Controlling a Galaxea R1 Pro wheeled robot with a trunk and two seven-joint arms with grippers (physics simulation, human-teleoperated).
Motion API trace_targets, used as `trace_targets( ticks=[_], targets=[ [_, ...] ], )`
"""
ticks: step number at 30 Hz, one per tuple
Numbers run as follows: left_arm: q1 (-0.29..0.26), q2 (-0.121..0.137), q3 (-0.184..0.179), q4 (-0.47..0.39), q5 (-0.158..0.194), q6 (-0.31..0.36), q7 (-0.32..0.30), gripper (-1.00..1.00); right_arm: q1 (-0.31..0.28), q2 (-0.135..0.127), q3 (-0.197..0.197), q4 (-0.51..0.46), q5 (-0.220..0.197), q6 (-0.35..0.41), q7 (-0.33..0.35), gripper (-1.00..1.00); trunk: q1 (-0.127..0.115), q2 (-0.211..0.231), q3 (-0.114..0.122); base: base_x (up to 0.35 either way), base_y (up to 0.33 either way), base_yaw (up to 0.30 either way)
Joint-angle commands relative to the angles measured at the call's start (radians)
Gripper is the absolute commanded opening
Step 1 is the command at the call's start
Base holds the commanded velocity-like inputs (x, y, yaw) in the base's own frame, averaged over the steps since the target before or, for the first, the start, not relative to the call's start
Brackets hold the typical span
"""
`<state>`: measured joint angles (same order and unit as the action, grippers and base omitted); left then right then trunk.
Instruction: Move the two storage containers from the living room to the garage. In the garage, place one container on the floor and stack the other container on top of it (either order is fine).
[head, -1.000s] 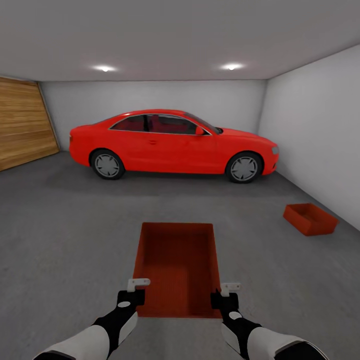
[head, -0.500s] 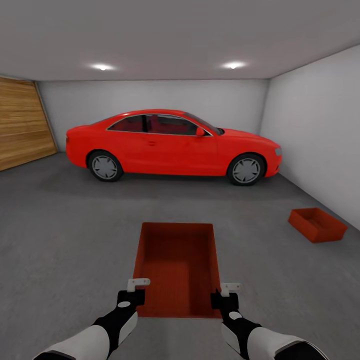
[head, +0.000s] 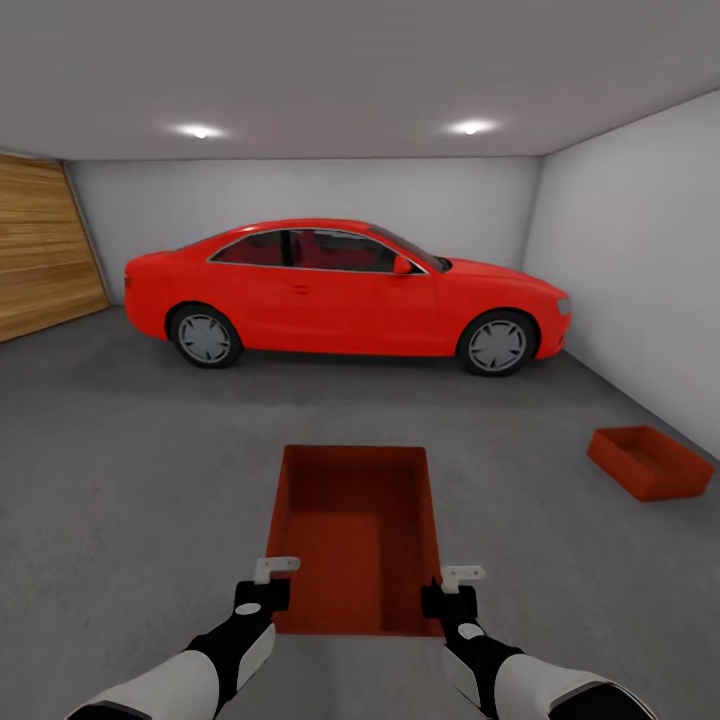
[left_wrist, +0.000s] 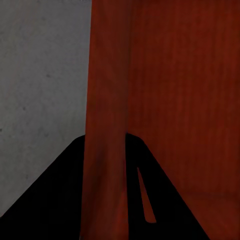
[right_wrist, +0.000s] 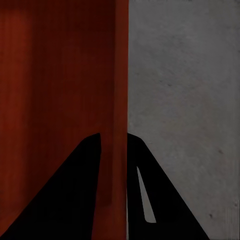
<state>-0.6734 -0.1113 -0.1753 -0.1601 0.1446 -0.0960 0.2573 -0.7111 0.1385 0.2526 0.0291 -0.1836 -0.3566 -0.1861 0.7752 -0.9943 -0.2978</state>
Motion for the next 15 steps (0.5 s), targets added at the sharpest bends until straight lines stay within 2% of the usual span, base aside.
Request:
trace_targets(
  ticks=[1, 15],
  targets=[
    [-0.002, 0.085, 0.05, -0.003, 0.087, -0.001, 0.01, -1.0, -0.001, -0.01, -0.03, 0.002, 0.007, -0.002, 0.0, -1.0, 0.001, -0.001, -0.001, 0.322, 0.0, 0.0],
    [-0.002, 0.085, 0.05, -0.003, 0.087, -0.001, 0.009, -1.0, -0.001, -0.01, -0.03, 0.002, 0.007, -0.002, 0.0, -1.0, 0.001, -0.001, -0.001, 0.322, 0.0, 0.0]
  ],
)
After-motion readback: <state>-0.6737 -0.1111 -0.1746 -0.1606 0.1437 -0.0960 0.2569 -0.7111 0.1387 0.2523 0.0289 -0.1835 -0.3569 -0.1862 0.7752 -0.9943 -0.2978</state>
